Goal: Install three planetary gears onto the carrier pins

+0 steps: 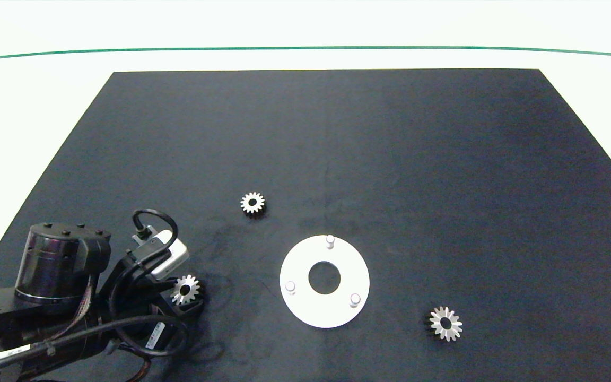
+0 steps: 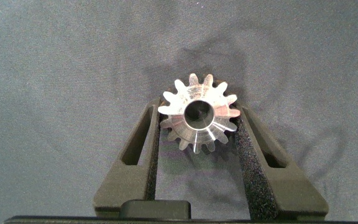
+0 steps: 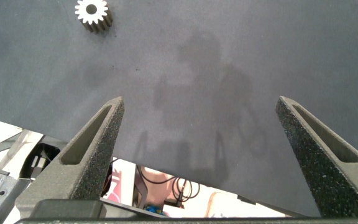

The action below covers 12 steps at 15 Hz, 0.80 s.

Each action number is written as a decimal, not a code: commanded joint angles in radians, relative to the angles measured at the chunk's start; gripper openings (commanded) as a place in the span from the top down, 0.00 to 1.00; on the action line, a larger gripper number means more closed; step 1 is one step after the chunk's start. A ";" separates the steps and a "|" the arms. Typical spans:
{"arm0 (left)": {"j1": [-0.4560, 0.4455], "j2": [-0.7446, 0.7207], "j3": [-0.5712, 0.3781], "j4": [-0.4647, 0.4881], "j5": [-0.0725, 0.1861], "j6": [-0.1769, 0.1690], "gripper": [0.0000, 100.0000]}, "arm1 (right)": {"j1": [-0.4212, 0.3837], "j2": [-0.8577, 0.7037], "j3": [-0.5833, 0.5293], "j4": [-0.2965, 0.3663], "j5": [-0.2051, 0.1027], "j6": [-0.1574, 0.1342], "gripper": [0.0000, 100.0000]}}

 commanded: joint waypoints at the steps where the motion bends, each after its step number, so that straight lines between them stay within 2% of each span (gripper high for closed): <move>1: 0.001 -0.004 0.000 -0.002 0.000 0.004 0.72 | 0.000 -0.001 0.002 0.003 0.001 -0.002 0.00; 9: 0.001 -0.003 -0.002 -0.002 -0.008 0.003 0.87 | 0.000 0.005 0.002 0.003 0.001 -0.002 0.00; 12: 0.001 -0.003 -0.002 -0.002 -0.008 0.003 0.93 | 0.000 0.002 0.003 0.003 0.001 -0.014 0.00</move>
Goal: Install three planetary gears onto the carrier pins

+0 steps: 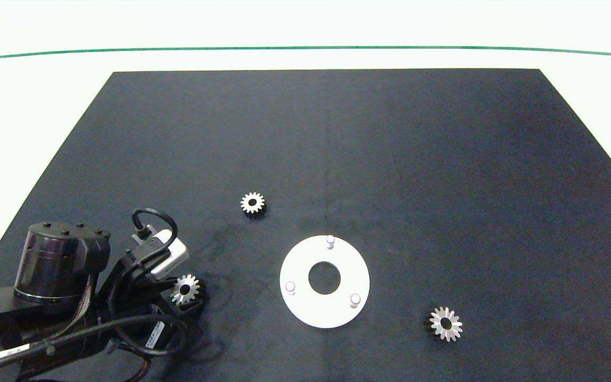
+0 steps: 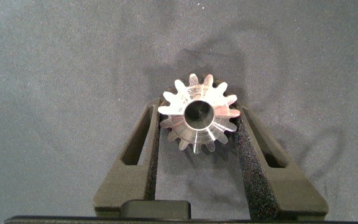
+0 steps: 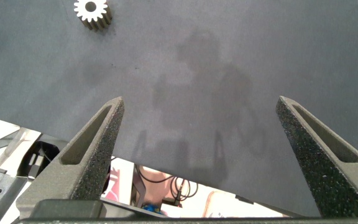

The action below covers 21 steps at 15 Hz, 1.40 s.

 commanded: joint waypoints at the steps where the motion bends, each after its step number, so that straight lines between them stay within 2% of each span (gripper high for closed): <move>1: -0.001 0.000 -0.001 -0.002 0.000 0.002 0.96 | 0.000 -0.001 0.002 0.003 0.001 -0.003 0.00; 4: -0.001 -0.004 0.001 -0.001 -0.002 0.002 1.00 | 0.000 -0.001 0.002 0.003 0.001 -0.003 0.00; 10: -0.018 -0.059 -0.013 0.007 0.000 0.002 1.00 | 0.000 -0.001 0.002 0.003 0.001 -0.003 0.00; 13: -0.047 -0.083 -0.010 0.008 0.005 0.004 1.00 | 0.000 -0.001 0.002 0.003 0.001 -0.003 0.00; 15: -0.100 -0.105 -0.004 0.011 0.011 0.001 1.00 | 0.000 -0.001 0.002 0.003 0.001 -0.003 0.00; 17: -0.143 -0.111 -0.013 0.030 0.041 0.001 1.00 | 0.000 -0.001 0.002 0.003 0.001 -0.003 0.00; 18: -0.173 -0.116 -0.045 0.071 0.081 0.002 1.00 | 0.000 -0.004 0.002 0.003 0.001 -0.003 0.00; 21: -0.201 -0.137 -0.172 0.261 0.097 -0.001 1.00 | 0.002 -0.010 0.002 0.003 0.001 -0.003 0.00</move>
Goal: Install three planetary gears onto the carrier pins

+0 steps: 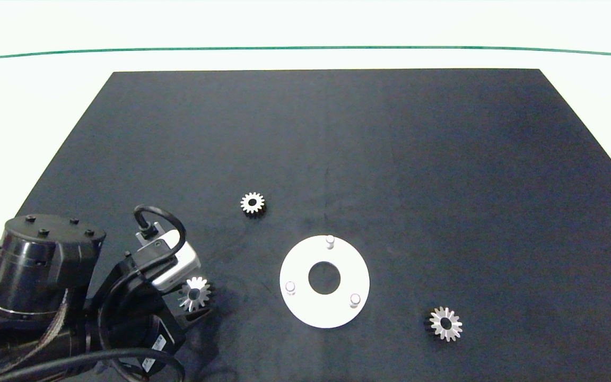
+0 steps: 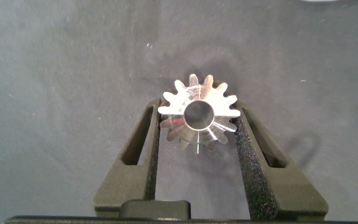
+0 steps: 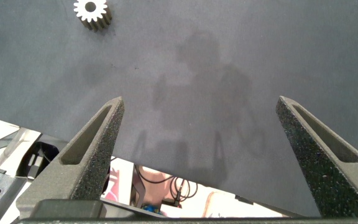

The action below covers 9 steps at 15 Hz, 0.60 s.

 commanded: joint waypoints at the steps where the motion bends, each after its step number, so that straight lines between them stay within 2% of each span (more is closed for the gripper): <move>1: -0.035 -0.029 -0.139 0.155 0.032 0.001 1.00 | 0.001 -0.003 0.000 0.002 0.001 -0.002 0.00; 4: -0.087 -0.026 -0.192 0.187 0.060 -0.013 1.00 | 0.001 0.002 0.000 0.002 0.001 -0.002 0.00; 6: -0.136 -0.019 -0.193 0.187 0.069 -0.024 1.00 | 0.001 -0.006 -0.001 0.002 0.001 -0.002 0.00; 9: -0.206 -0.012 -0.195 0.189 0.103 -0.035 1.00 | 0.001 -0.015 -0.003 0.002 0.001 -0.002 0.00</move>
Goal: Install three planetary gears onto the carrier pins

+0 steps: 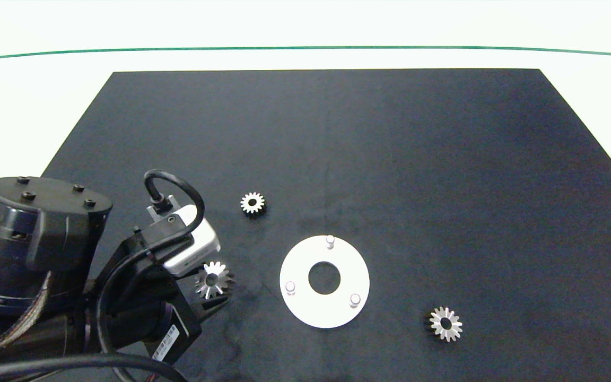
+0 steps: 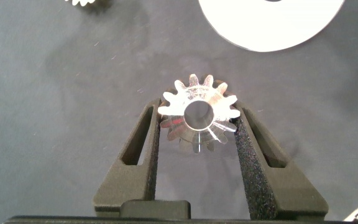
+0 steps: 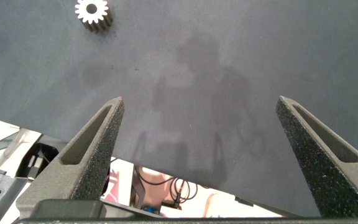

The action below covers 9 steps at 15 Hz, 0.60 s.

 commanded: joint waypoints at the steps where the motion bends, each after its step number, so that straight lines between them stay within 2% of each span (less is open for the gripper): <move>1: -0.067 0.011 -0.002 0.000 0.031 -0.003 1.00 | 0.000 -0.008 -0.004 0.003 0.001 -0.002 0.00; 3: -0.094 0.033 -0.002 -0.001 0.054 -0.004 1.00 | 0.000 -0.004 -0.010 0.001 0.001 -0.002 0.00; 9: -0.137 0.123 -0.104 0.005 0.064 -0.004 1.00 | 0.002 -0.004 -0.016 -0.003 0.001 -0.002 0.00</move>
